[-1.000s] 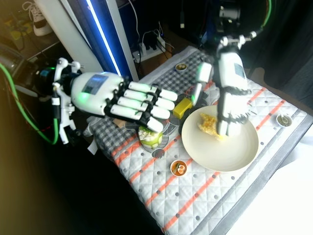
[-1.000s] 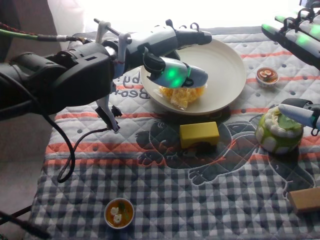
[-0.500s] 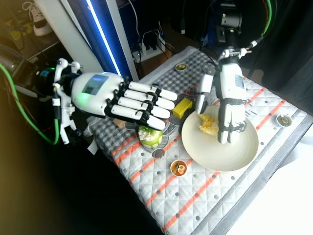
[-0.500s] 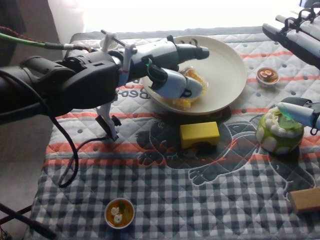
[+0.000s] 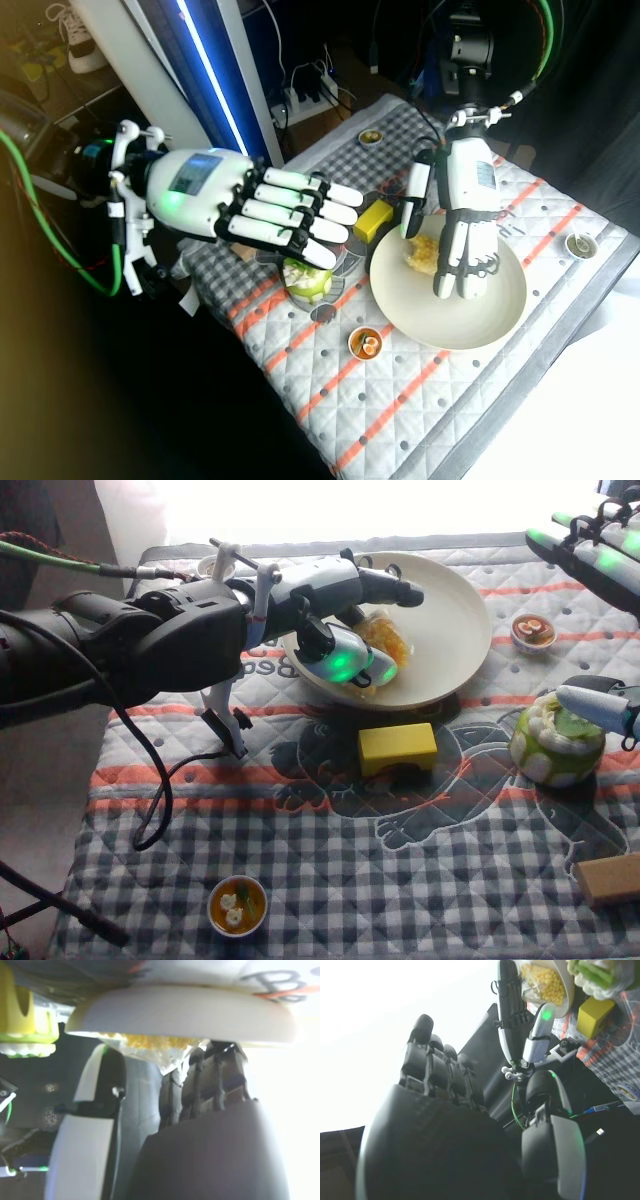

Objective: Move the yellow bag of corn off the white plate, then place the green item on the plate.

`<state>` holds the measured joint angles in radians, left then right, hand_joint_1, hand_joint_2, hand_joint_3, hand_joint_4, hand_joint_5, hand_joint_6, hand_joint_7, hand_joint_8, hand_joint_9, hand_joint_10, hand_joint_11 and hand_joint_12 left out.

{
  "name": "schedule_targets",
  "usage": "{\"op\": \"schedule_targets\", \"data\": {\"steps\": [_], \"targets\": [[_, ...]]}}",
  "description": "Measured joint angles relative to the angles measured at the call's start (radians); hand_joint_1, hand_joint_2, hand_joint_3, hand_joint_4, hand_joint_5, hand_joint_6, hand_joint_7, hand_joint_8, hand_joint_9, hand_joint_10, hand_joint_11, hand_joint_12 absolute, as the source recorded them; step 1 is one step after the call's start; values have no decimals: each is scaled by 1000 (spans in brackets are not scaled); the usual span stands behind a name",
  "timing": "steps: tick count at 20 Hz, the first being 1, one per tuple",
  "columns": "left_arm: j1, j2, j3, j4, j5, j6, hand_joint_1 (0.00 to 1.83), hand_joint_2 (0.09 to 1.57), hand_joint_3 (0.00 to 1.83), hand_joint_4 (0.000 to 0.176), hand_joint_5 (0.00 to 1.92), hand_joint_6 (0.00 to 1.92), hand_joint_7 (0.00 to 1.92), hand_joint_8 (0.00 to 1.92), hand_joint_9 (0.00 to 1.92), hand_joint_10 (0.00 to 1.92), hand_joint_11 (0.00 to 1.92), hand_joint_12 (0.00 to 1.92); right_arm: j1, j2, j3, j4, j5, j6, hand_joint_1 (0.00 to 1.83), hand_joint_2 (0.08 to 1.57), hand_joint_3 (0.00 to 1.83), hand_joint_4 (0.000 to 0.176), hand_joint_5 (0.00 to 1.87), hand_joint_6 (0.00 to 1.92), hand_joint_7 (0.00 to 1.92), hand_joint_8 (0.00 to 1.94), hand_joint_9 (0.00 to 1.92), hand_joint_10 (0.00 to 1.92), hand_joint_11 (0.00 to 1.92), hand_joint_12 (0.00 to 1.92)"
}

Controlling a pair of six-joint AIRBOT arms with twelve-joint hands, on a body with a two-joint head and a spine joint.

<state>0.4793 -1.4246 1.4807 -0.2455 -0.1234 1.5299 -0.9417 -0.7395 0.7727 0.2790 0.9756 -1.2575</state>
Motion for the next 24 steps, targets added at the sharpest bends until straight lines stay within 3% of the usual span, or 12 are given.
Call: {"op": "schedule_targets", "data": {"steps": [1,2,3,4,6,8,9,11,13,15,18,24], "targets": [[0,-3,4,0,2,0,1131,1244,0,11,485,110,369,74,205,663,0,1623,0,0,0,2,0,0,384,1281,4,0,0,0,0,0,2,1,0,447],[0,-15,22,-3,-5,2,1029,1295,11,0,585,1247,418,265,145,1044,36,1751,0,0,1,2,0,1,365,1281,4,0,0,0,0,0,0,0,0,450],[0,-23,35,-11,-3,3,1023,1332,6,0,564,1535,258,900,66,1412,92,1887,0,-2,1,0,1,1,322,1283,4,0,0,0,0,0,0,0,0,447],[3,-36,52,-31,5,2,1297,1235,0,0,333,1761,117,1407,38,1661,161,1920,-2,-2,1,-2,0,1,300,1282,1,0,0,0,0,0,2,1,0,372],[8,-40,59,-47,5,3,1085,1327,5,0,500,1672,134,1469,68,1682,194,1921,-4,-2,1,1,-1,2,304,1287,1,0,0,0,0,0,0,0,0,315],[10,-40,65,-70,-1,2,1385,1170,0,0,284,1741,131,1550,161,1771,384,1921,-4,-2,1,-1,1,2,300,1285,0,2,0,0,0,0,0,0,0,303],[10,-37,65,-78,-2,1,1132,1346,0,0,518,1751,362,1662,218,1760,445,1921,-4,-2,1,0,0,2,309,1285,0,16,0,0,0,0,0,0,0,303],[10,-31,64,-85,-4,-2,1098,1367,11,0,540,1754,484,1695,336,1915,566,1921,-4,-2,1,0,0,2,307,1284,0,7,0,0,0,0,0,0,0,119],[13,5,18,-87,-18,1,1420,1176,0,0,573,1914,725,1875,837,1921,1007,1921,-4,-2,1,0,0,4,351,1286,0,5,0,0,0,0,0,0,9,33],[11,54,-37,-63,-29,-13,1428,1129,0,0,724,1921,976,1919,1164,1921,1329,1921,-4,-2,2,4,1,6,388,1285,2,0,3,1,0,0,19,4,0,385],[-24,143,-110,11,-84,-15,1440,1107,0,0,891,1921,1130,1921,1304,1921,1435,1921,-9,-2,2,2,10,16,464,1296,1,3,9,2,15,3,46,11,0,410],[-35,236,-269,167,-166,-72,1382,1123,0,0,811,1921,1019,1921,1173,1921,1270,1921,-22,5,2,1,22,39,440,1295,0,7,18,3,19,0,63,10,0,653]]}}
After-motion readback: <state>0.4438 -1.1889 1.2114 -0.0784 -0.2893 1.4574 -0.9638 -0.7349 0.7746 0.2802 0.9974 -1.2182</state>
